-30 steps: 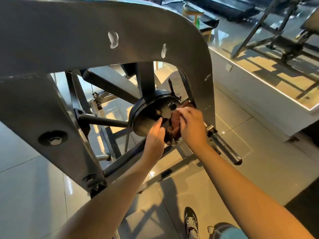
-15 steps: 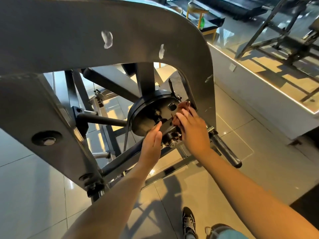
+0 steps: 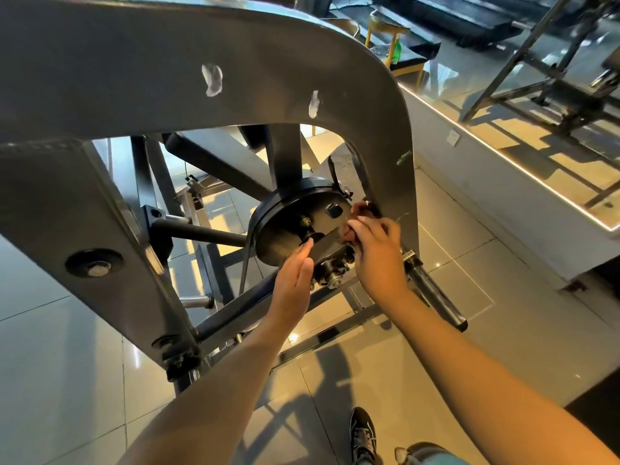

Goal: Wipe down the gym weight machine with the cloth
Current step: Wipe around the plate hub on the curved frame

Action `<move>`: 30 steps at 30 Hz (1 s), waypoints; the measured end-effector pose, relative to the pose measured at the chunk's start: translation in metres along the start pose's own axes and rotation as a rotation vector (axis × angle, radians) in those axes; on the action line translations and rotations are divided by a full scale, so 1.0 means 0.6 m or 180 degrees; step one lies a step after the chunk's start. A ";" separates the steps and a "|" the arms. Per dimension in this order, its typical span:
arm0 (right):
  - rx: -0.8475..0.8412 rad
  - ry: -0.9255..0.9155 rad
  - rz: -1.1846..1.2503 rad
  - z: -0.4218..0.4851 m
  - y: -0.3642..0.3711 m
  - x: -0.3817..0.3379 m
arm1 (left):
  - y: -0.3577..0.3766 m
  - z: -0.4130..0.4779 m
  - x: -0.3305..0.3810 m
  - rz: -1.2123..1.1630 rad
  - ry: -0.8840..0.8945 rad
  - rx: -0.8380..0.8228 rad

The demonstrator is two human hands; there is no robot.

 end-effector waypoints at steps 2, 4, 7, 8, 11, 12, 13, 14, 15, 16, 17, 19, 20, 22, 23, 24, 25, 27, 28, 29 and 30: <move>-0.0247 -0.0406 0.0183 -0.016 0.018 -0.043 | 0.001 -0.001 0.003 -0.0105 -0.0012 0.0025; -0.0487 -0.0738 0.0391 -0.031 0.029 -0.070 | 0.000 -0.001 0.007 -0.0205 -0.0117 -0.0017; -0.0522 -0.0235 0.1228 -0.022 0.008 -0.055 | -0.005 -0.007 0.020 -0.0321 -0.0153 -0.0095; -0.0481 0.0036 0.1551 -0.021 -0.005 -0.045 | -0.006 -0.011 0.022 -0.0290 -0.0097 -0.0110; -0.0320 0.0520 0.1995 -0.032 -0.027 -0.032 | 0.002 -0.024 0.024 -0.0322 0.0055 -0.0200; -0.0286 0.0610 0.2109 -0.037 -0.029 -0.031 | 0.006 -0.026 0.027 -0.0355 0.0045 -0.0184; -0.0252 0.0646 0.2208 -0.039 -0.031 -0.033 | 0.011 -0.028 0.034 -0.0391 0.0056 -0.0162; -0.0212 0.0632 0.2267 -0.041 -0.035 -0.036 | 0.014 -0.030 0.043 -0.0423 0.0075 -0.0154; -0.0159 0.0573 0.2261 -0.042 -0.039 -0.039 | 0.019 -0.032 0.055 -0.0445 0.0104 -0.0179; -0.0086 0.0466 0.2167 -0.043 -0.045 -0.044 | 0.023 -0.035 0.069 -0.0490 0.0154 -0.0224; 0.0000 0.0362 0.2029 -0.046 -0.049 -0.048 | 0.028 -0.036 0.079 -0.0527 0.0199 -0.0315; 0.0272 0.0387 0.1854 -0.054 -0.055 -0.045 | 0.042 -0.034 0.092 -0.0497 0.0229 -0.0578; 0.0438 0.0547 0.1827 -0.060 -0.058 -0.037 | 0.053 -0.032 0.096 -0.0388 0.0219 -0.0673; 0.0624 0.0892 0.1803 -0.065 -0.060 -0.015 | 0.075 -0.031 0.098 -0.0251 0.0176 -0.0816; 0.0565 0.1022 0.1856 -0.065 -0.059 -0.004 | 0.085 -0.031 0.094 -0.0294 0.0174 -0.0863; 0.0413 0.1090 0.1998 -0.066 -0.057 0.003 | 0.092 -0.032 0.089 -0.0401 0.0133 -0.0829; 0.0208 0.1092 0.2207 -0.067 -0.055 0.009 | 0.097 -0.035 0.087 -0.0524 0.0035 -0.0704; -0.0182 0.1034 0.2609 -0.067 -0.055 0.017 | 0.098 -0.032 0.080 -0.0760 -0.0138 -0.0329; -0.0323 0.0999 0.2713 -0.069 -0.056 0.022 | 0.097 -0.030 0.078 -0.0840 -0.0206 -0.0195; -0.0429 0.0950 0.2736 -0.071 -0.056 0.026 | 0.095 -0.027 0.076 -0.0914 -0.0280 -0.0125; -0.0514 0.0899 0.2729 -0.074 -0.056 0.030 | 0.093 -0.024 0.077 -0.0957 -0.0358 -0.0096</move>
Point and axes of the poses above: each hand's wrist, its own z-axis towards the middle knuckle, its own y-axis out of the palm, x = y × z, the point moved 3 cm from there along z, towards the middle knuckle, and after that the axes turned 10 degrees about -z, right-handed, at the moved point
